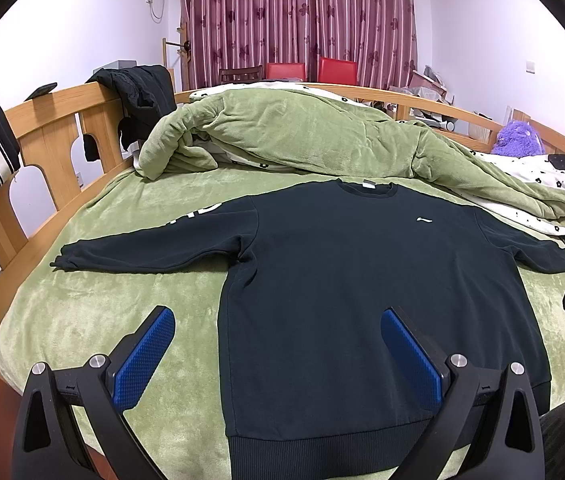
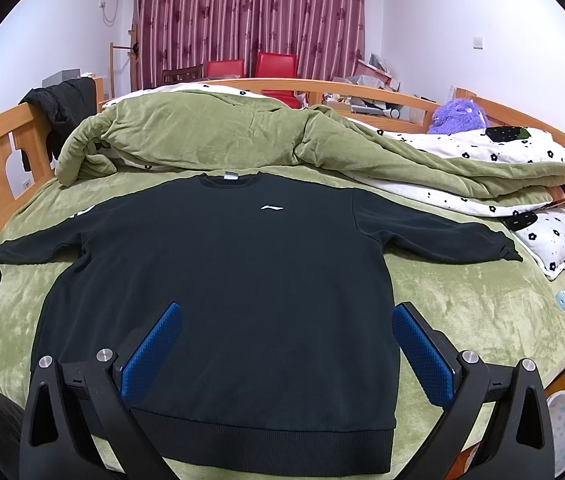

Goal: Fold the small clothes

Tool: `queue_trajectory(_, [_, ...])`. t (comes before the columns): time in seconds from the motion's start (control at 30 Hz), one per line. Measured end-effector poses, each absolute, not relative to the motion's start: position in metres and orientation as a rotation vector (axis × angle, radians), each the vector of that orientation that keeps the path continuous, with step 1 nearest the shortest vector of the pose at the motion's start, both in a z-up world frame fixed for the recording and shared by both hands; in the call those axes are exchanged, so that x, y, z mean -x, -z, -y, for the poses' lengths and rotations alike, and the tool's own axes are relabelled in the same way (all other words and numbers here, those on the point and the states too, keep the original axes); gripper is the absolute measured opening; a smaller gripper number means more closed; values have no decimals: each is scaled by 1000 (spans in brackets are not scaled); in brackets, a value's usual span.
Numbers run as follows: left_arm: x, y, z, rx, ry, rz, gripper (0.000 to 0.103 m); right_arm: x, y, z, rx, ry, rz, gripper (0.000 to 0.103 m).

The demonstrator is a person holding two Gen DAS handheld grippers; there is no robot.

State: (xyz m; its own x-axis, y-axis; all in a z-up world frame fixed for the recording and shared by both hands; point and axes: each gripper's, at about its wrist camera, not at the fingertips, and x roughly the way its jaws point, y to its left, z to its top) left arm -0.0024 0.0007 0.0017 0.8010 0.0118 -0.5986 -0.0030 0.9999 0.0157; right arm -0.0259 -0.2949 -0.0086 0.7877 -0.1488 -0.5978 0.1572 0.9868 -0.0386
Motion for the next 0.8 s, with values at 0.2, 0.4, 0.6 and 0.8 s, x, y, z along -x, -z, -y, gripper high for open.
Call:
queue_trajectory(0.2, [2,-2,-1,-13,-7,-642,103,26,7,299,-16,164,-644,103])
queue_trajectory(0.4, [2,-2,0,-14,-8,-642,103,27,7,299,-16,164,-643,103])
queue_trajectory(0.6, [2,-2,0,-14,-8,-641,103,27,7,300,-18,163,-643,103])
queue_trajectory(0.8, [3,-2,0,-14,-8,-642,103,26,9,298,-13,163,-643,103])
